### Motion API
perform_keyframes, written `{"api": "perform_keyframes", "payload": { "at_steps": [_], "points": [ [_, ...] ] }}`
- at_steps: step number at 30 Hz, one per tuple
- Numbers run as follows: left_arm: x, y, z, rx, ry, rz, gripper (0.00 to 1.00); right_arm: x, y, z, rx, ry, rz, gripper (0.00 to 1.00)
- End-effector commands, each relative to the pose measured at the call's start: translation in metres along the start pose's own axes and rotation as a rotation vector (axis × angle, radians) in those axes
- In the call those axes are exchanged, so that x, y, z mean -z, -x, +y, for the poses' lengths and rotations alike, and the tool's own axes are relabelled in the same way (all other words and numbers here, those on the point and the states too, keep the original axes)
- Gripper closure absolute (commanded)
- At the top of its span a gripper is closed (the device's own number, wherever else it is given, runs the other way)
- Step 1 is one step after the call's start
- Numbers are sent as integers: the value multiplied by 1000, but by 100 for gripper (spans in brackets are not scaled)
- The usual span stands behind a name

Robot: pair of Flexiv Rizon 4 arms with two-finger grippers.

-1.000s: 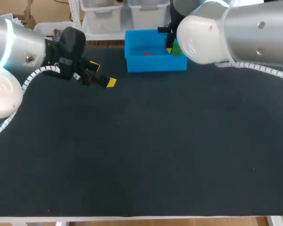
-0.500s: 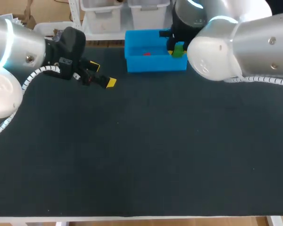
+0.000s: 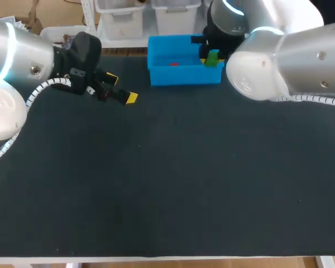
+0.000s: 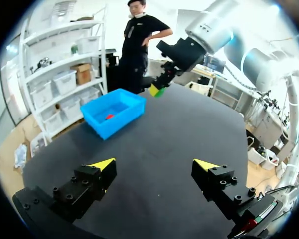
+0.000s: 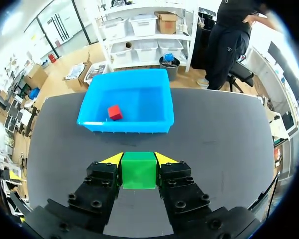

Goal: Use the left arm to pick the red cube and place it into the blue plastic box first, then use the right arm to grasp the green cube and put it into the same blue plastic box after the first action is fully finished.

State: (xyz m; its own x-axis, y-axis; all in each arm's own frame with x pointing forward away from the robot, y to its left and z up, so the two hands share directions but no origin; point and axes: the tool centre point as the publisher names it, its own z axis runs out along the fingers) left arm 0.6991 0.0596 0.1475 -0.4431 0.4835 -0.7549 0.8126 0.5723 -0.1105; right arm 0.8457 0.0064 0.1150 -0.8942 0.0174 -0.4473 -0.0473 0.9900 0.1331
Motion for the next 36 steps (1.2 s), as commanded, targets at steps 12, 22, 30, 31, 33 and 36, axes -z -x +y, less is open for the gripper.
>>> {"api": "perform_keyframes", "payload": {
  "at_steps": [12, 22, 30, 31, 33, 36],
  "points": [
    [0, -3, 2, -4, -7, -12, 0, -54, 58, 11, -17, 29, 8, 100],
    [0, -3, 2, -4, -7, -12, 0, -72, 80, 12, -11, 29, -8, 100],
    [0, -3, 2, -4, -7, -12, 0, -78, 93, 12, -12, 35, -21, 100],
    [0, -3, 2, -4, -7, -12, 0, -79, 95, 12, -12, 35, -21, 100],
    [0, -3, 2, -4, -7, -12, 0, -80, 97, 11, -12, 36, -23, 100],
    [0, -3, 2, -4, -7, -12, 0, -85, 99, 11, -15, 35, -20, 100]
  ]
}}
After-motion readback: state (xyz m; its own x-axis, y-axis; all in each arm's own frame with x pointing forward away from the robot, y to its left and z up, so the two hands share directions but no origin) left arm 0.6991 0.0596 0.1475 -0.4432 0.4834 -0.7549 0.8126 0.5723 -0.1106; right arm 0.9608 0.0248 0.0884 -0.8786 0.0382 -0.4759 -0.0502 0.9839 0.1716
